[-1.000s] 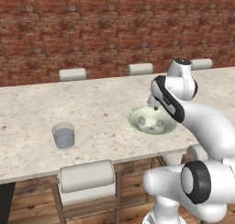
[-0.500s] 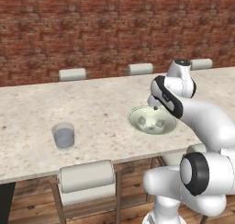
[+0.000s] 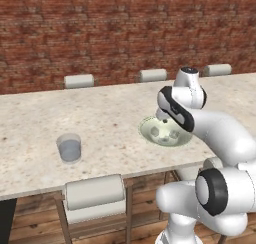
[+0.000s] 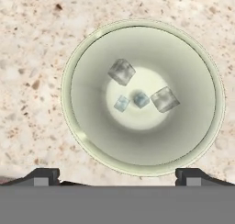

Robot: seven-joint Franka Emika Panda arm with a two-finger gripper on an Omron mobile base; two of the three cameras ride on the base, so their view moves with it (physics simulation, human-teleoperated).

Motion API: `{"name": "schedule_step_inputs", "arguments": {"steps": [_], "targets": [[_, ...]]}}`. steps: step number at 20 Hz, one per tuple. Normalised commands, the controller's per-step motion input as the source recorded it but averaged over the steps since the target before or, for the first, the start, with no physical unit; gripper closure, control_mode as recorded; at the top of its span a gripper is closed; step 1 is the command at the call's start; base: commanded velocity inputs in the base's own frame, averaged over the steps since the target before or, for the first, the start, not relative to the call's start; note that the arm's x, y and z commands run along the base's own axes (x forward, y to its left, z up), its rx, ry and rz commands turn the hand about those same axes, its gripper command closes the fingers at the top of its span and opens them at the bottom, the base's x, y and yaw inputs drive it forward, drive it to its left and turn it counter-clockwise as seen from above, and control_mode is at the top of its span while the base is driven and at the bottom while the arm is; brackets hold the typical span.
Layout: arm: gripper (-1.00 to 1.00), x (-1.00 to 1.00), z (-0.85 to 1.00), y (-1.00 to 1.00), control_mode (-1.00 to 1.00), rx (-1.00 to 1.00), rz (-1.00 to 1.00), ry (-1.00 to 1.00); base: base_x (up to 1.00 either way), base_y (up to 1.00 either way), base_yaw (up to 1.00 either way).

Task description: There are four ice cubes in the ice bowl. Place two ice cubes in each glass of water.

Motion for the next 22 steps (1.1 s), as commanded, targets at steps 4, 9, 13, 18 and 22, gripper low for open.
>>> {"name": "schedule_step_inputs", "arguments": {"steps": [4,9,13,18,22], "targets": [[-1.0,0.0,-0.04,0.01,-1.0,-0.18,0.26,0.01,0.0,0.0,0.0],[-1.0,0.0,-0.03,-0.13,-1.0,-0.01,0.24,0.0,0.0,0.0,0.0],[-1.0,0.05,-0.07,-0.14,-1.0,0.0,0.21,0.09,0.0,0.0,0.0],[-1.0,0.13,-0.15,0.03,-1.0,0.0,0.07,0.16,0.0,0.0,0.0],[-1.0,0.19,-0.14,0.07,-1.0,0.0,0.0,0.13,0.0,0.0,0.0]]}}
